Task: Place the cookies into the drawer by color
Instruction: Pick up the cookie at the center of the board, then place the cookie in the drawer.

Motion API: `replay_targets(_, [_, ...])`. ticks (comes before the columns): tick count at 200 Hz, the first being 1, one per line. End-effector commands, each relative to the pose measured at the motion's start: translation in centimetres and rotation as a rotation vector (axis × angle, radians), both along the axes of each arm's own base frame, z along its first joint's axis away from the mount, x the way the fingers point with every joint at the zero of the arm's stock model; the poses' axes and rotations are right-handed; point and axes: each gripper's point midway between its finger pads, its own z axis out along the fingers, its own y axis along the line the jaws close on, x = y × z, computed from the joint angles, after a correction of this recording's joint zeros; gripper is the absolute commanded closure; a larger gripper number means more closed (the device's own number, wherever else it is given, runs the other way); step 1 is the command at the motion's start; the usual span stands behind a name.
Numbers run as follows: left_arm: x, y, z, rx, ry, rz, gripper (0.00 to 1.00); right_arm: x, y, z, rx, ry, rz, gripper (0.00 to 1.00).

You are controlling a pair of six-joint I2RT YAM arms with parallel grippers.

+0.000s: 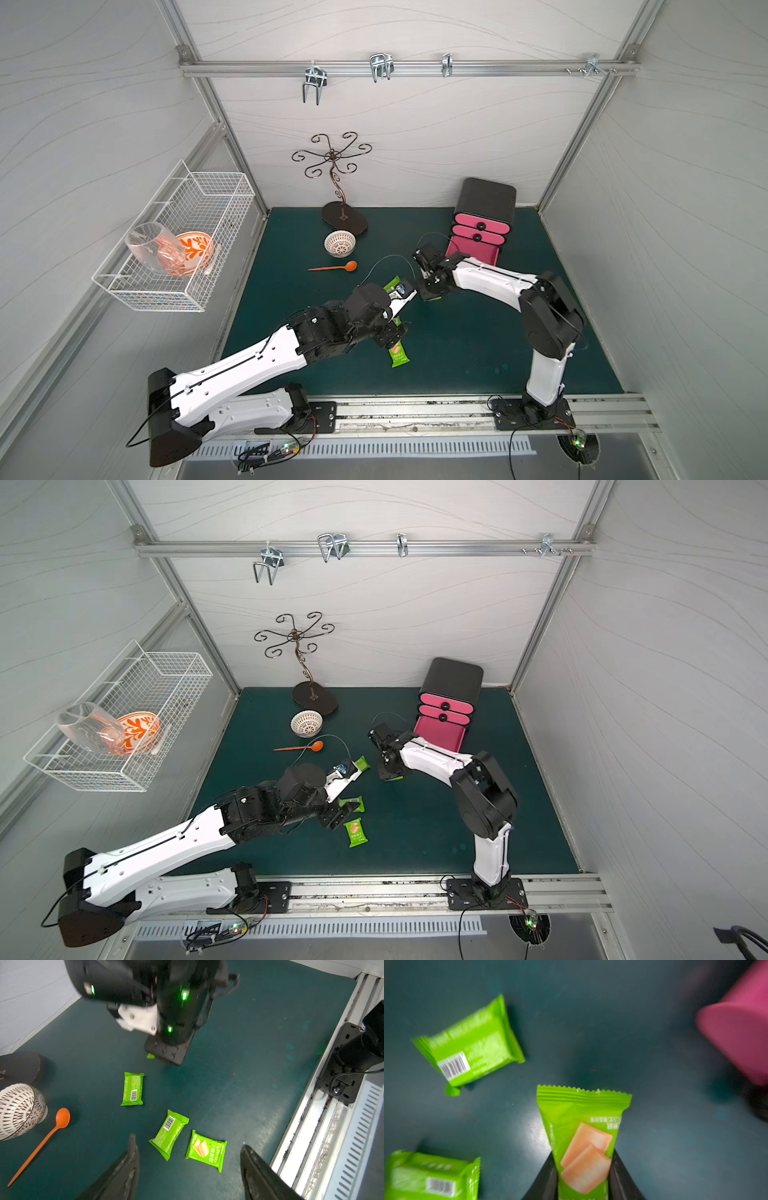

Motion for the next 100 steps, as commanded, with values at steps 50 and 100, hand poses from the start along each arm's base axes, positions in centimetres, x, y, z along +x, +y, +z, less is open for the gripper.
replay_targets(50, [0.6, -1.1, 1.7, -0.045, -0.024, -0.008, 0.22, 5.8, -13.0, 4.9, 0.176, -0.113, -0.383, 0.66])
replay_targets(100, [0.6, -1.2, 1.5, -0.04, -0.016, -0.008, 0.22, 8.9, -16.6, 1.9, 0.125, -0.087, -0.477, 0.66])
